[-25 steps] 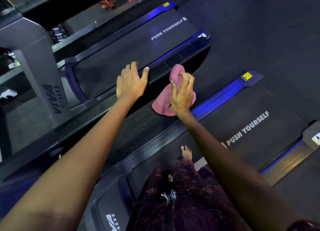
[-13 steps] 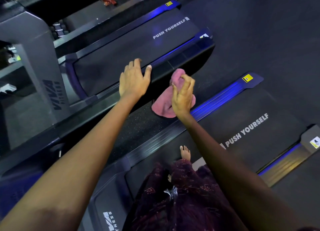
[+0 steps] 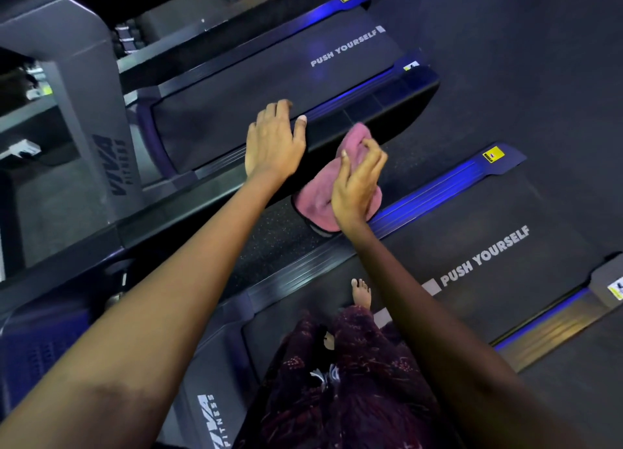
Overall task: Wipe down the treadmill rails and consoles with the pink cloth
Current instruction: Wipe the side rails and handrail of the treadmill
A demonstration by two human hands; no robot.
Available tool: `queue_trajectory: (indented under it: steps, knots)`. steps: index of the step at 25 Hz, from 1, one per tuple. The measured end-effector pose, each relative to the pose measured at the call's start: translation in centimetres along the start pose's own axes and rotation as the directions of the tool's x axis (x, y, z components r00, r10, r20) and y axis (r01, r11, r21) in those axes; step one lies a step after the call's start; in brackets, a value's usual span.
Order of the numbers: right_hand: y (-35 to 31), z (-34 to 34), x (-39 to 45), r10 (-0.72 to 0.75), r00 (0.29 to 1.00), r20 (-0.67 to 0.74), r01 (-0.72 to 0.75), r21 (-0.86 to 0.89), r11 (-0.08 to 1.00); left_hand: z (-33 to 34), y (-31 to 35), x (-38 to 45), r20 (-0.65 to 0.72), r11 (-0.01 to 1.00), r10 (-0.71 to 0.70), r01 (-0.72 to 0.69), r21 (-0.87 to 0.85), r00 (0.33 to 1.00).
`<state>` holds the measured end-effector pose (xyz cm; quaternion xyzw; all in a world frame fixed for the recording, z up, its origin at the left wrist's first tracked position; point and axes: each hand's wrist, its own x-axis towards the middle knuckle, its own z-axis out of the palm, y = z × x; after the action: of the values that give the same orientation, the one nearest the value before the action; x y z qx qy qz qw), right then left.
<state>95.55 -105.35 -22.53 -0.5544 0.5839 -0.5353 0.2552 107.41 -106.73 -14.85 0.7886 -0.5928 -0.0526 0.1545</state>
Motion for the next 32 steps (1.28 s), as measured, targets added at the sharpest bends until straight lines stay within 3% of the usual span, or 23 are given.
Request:
queue_trajectory:
  steps: [2, 5, 8, 11, 14, 17, 21, 27, 31, 32]
  knots:
    - [-1.4, 0.6, 0.1, -0.084, 0.996, -0.035, 0.083, -0.023, 0.996, 0.1, -0.1, 0.1, -0.005, 1.000, -0.003, 0.003, 0.008, 1.000]
    - [-1.0, 1.8, -2.9, -0.259, 0.964, 0.068, 0.266, -0.148, 0.952, 0.1, -0.2, 0.1, -0.017, 1.000, 0.002, -0.001, 0.014, 1.000]
    - [1.5, 1.5, -3.1, -0.174, 0.971, 0.162, 0.193, -0.108, 0.975, 0.2, -0.1, 0.0, -0.076, 1.000, 0.019, -0.019, 0.002, 0.997]
    - [0.4, 1.2, -2.4, -0.071, 0.993, 0.094, 0.074, -0.028, 0.997, 0.0, -0.2, -0.2, -0.137, 0.998, 0.043, -0.048, -0.034, 0.990]
    - [-1.4, 2.1, -3.3, -0.159, 0.986, 0.049, 0.161, -0.050, 0.986, -0.3, -0.5, -0.5, -0.161, 0.986, 0.055, -0.079, -0.149, 0.985]
    - [-0.2, 2.1, -3.7, -0.190, 0.977, 0.102, 0.199, -0.089, 0.976, -0.8, -1.3, -1.5, -0.164, 0.967, 0.026, -0.067, -0.245, 0.986]
    - [-1.4, 1.7, -3.2, -0.059, 0.997, 0.058, 0.059, -0.014, 0.998, -2.4, -6.0, -5.7, -0.137, 0.999, 0.007, -0.014, -0.048, 0.991]
    - [-1.9, 3.2, -6.8, -0.265, 0.956, 0.125, 0.287, -0.218, 0.933, -5.1, -15.0, -13.0, -0.160, 0.929, -0.200, 0.239, 0.282, 0.967]
    - [-1.6, 2.4, -5.1, -0.004, 0.996, 0.086, 0.015, -0.129, 0.992, -4.5, -15.6, -14.4, -0.243, 0.909, -0.232, 0.299, 0.292, 0.942]
    - [-2.3, 2.7, -5.2, 0.003, 0.997, 0.071, 0.006, -0.123, 0.992, -4.5, -15.6, -14.3, -0.259, 0.912, -0.233, 0.303, 0.275, 0.937]
